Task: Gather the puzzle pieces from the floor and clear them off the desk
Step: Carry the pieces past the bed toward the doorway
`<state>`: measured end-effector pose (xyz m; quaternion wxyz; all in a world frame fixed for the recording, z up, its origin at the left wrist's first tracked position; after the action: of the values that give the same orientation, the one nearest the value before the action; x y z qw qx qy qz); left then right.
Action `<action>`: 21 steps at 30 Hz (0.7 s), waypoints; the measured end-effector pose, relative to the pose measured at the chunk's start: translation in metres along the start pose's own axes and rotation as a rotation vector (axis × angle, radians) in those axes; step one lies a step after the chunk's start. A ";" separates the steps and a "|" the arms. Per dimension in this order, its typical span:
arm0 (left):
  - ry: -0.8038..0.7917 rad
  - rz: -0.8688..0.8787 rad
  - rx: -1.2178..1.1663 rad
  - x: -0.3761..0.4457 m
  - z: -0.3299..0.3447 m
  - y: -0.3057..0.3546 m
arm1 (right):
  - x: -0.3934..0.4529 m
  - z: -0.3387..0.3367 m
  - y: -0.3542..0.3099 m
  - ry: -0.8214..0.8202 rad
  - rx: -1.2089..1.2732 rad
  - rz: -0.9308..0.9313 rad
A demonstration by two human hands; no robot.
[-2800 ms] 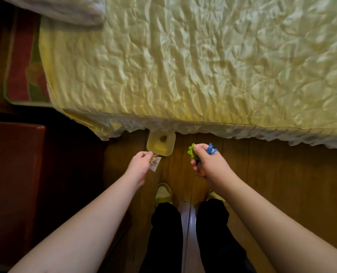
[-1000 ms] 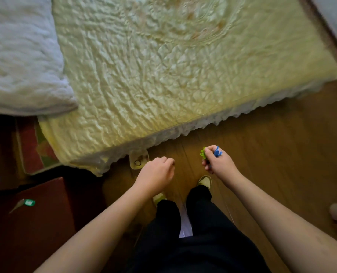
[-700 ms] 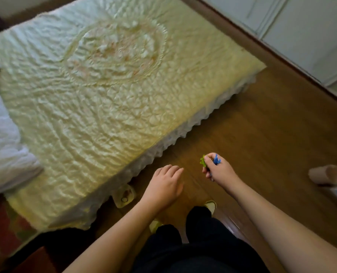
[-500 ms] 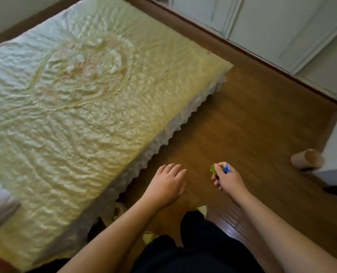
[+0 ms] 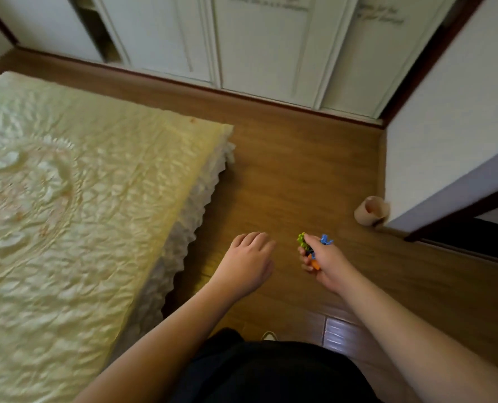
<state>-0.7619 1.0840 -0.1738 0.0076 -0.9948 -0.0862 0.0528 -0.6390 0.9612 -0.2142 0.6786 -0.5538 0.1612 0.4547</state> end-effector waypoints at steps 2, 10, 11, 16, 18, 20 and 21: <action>-0.003 0.061 0.008 0.025 -0.005 0.005 | 0.009 -0.007 -0.013 0.029 0.066 -0.009; -0.048 0.278 0.058 0.145 -0.002 -0.001 | 0.059 -0.029 -0.074 0.139 0.162 -0.057; -0.065 0.296 0.059 0.161 -0.001 -0.002 | 0.064 -0.031 -0.084 0.160 0.181 -0.070; -0.121 0.447 0.087 0.241 -0.012 -0.004 | 0.082 -0.043 -0.138 0.272 0.268 -0.157; -0.135 0.536 0.117 0.271 -0.017 -0.002 | 0.085 -0.051 -0.155 0.318 0.296 -0.184; -0.136 0.613 0.124 0.298 -0.021 0.004 | 0.089 -0.063 -0.167 0.361 0.373 -0.183; -0.140 0.637 0.128 0.310 -0.022 0.009 | 0.091 -0.070 -0.171 0.374 0.424 -0.180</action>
<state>-0.4540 1.1288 -0.1840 0.0471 -0.9632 0.2326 0.1262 -0.4345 0.9424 -0.2002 0.7752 -0.4860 0.3252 0.2388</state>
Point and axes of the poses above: each hand's wrist, its own x-axis towards the middle knuckle, its own z-axis out of the palm, y = z × x, the point moved 4 cm from there along x, towards the middle knuckle, and after that the axes turned 14 degrees about x, right-handed, at the moved point
